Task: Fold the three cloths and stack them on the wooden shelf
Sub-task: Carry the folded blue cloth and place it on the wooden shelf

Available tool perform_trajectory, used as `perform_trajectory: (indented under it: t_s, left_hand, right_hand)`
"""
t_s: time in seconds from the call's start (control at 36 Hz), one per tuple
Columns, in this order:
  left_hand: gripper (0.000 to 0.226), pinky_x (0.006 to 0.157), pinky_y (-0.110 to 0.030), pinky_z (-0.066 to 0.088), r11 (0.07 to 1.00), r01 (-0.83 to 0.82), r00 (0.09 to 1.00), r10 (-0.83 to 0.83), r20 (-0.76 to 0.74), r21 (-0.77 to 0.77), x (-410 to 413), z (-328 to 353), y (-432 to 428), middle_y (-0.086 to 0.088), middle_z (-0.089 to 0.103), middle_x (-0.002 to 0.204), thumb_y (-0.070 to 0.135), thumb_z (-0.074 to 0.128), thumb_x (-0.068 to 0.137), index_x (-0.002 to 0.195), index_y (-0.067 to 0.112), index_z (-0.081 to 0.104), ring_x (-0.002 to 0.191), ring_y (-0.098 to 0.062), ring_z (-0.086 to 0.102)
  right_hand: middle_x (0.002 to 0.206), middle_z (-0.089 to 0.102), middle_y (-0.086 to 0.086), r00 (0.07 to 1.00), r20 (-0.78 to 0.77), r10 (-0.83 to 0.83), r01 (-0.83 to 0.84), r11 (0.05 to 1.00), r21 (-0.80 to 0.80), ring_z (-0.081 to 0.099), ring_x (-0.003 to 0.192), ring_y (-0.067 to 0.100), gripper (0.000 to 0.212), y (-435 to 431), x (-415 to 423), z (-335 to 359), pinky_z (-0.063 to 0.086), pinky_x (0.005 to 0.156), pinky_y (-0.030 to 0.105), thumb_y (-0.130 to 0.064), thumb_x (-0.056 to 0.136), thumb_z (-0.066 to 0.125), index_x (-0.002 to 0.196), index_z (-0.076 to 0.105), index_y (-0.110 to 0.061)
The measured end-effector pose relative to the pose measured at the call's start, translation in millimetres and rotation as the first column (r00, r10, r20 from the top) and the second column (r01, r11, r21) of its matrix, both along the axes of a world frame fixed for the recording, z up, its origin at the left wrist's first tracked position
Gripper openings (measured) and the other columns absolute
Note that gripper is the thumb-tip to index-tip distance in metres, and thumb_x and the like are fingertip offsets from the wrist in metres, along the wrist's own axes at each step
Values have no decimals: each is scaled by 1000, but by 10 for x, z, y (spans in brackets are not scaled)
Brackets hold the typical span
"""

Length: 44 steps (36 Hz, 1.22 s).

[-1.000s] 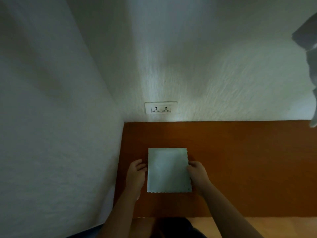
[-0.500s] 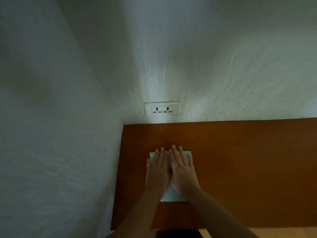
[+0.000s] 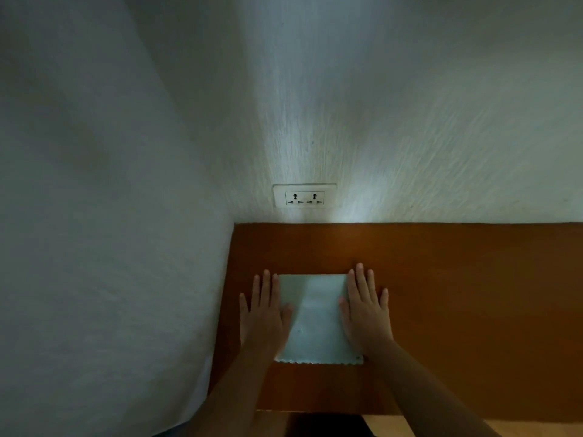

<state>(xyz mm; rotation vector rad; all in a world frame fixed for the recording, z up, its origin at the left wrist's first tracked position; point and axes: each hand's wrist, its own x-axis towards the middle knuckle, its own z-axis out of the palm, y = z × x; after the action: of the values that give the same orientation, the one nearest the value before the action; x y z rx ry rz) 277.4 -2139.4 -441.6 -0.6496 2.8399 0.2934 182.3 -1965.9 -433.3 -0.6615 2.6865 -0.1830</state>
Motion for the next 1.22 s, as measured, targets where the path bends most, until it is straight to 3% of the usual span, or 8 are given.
perform_trajectory:
  t_s: [0.06,0.17,0.28,0.39,0.47,0.86,0.97,1.22]
  left_hand:
    - [87,109,-46,-5,996,-54,999,54,1,68,-15,110,33,-7,-17,151,57,-40,71,143,15,-13,141,-26,-14]
    - [63,101,-53,28,995,94,984,-97,-149,-26,-23,156,180,-12,27,150,37,18,96,149,7,4,141,-28,18]
    - [106,95,-53,38,970,241,961,-242,-135,-24,17,58,288,-14,34,146,45,67,70,149,5,8,136,-30,32]
    - [65,97,-53,34,977,203,974,-208,-91,-64,43,-48,264,-10,27,151,43,28,95,147,7,18,142,-24,11]
    - [59,98,-52,32,989,131,987,-136,-91,-62,31,-83,259,-7,31,150,42,5,99,144,11,26,142,-21,7]
    - [59,93,-58,39,996,-90,988,90,-123,3,60,5,99,-18,45,140,39,1,99,137,6,32,131,-32,42]
    - [53,98,-55,29,998,51,985,-54,-162,-24,-138,112,143,-13,37,145,36,20,95,139,8,30,142,-25,15]
    - [54,94,-53,36,993,115,993,-114,-20,0,-130,11,99,-8,43,144,42,9,99,140,16,34,131,-25,43]
  right_hand:
    - [147,-31,4,999,5,-50,50,998,-42,-29,134,23,75,-73,61,78,-12,107,44,-54,76,-20,141,-21,-15]
    - [154,7,12,992,-111,-62,46,990,-134,4,143,29,67,-250,290,92,15,107,51,-49,93,0,147,9,-10]
    - [148,31,13,982,-173,70,-96,984,-150,12,140,31,88,-336,500,-44,35,98,55,-40,78,50,148,8,-6]
    - [154,18,10,971,-220,90,-117,987,-112,9,142,27,62,-305,552,-200,7,113,47,-39,95,22,147,11,-9]
    - [151,29,7,975,-211,68,-89,992,-92,7,142,24,57,-254,505,-172,16,115,49,-39,100,2,145,24,-11]
    - [150,27,12,982,-157,-103,91,992,-82,26,137,31,63,-66,317,-108,29,100,55,-43,99,4,143,28,-6]
    - [145,40,11,977,-211,-27,6,995,-97,20,138,28,54,-343,259,28,31,98,53,-39,98,13,139,34,-9]
    - [146,39,6,978,-148,146,-148,989,-1,33,135,30,55,-379,234,-90,37,98,54,-41,99,8,140,35,-15]
